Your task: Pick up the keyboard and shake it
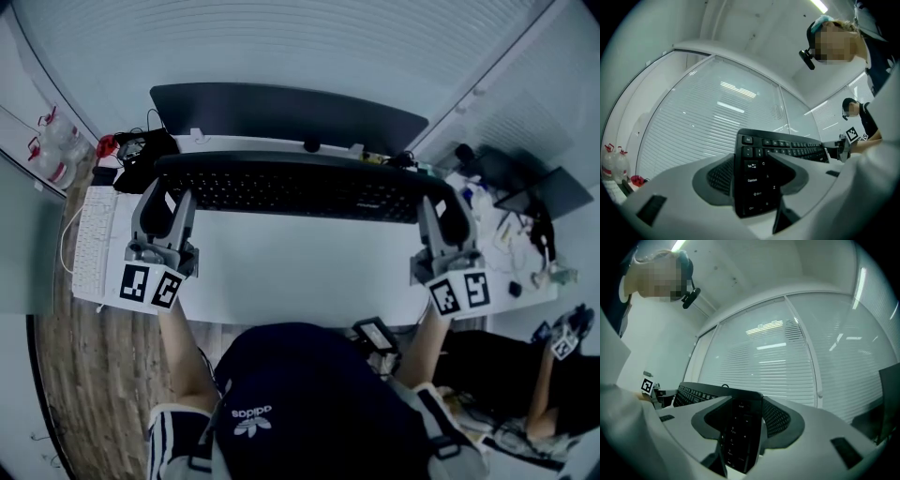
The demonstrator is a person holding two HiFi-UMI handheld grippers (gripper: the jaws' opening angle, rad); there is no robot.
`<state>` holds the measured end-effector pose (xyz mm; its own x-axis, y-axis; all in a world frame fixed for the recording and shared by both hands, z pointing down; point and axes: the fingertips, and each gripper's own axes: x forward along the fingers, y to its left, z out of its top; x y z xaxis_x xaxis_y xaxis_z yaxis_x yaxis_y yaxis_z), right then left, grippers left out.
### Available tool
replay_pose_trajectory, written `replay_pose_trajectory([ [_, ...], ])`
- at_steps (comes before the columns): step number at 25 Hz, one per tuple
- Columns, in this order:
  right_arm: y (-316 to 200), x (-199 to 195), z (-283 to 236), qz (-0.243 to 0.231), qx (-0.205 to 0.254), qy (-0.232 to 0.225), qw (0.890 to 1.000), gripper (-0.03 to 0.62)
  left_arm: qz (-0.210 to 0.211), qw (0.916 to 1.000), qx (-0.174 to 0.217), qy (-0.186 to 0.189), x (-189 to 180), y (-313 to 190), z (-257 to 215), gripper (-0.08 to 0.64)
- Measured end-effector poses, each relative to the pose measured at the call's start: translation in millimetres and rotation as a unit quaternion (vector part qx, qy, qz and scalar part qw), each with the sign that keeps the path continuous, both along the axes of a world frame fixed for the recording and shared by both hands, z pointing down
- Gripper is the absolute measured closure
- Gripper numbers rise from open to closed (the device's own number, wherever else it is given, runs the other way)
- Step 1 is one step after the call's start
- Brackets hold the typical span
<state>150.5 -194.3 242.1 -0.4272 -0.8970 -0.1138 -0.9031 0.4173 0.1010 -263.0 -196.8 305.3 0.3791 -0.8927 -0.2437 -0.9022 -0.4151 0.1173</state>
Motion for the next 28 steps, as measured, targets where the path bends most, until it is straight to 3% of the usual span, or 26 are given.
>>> replay_pose_trajectory([
  [10, 2.4, -5.6, -18.2, -0.021, 0.036, 0.006, 0.999, 0.396, -0.012, 0.9989, 0.043, -0.015, 1.0, 14.2, -22.4, 0.342],
  [13, 2.2, 1.1, -10.2, -0.021, 0.031, -0.012, 0.999, 0.396, -0.015, 0.9989, 0.042, -0.015, 0.8, 14.3, -22.0, 0.342],
  [16, 5.0, -2.8, -15.1, -0.021, 0.036, 0.006, 0.999, 0.396, -0.012, 0.9990, 0.042, -0.007, -0.4, 15.2, -18.8, 0.342],
  [28, 1.7, -4.7, -8.2, -0.007, 0.024, -0.003, 1.000, 0.397, 0.018, 0.9996, 0.015, 0.017, -3.8, -2.0, 2.1, 0.342],
])
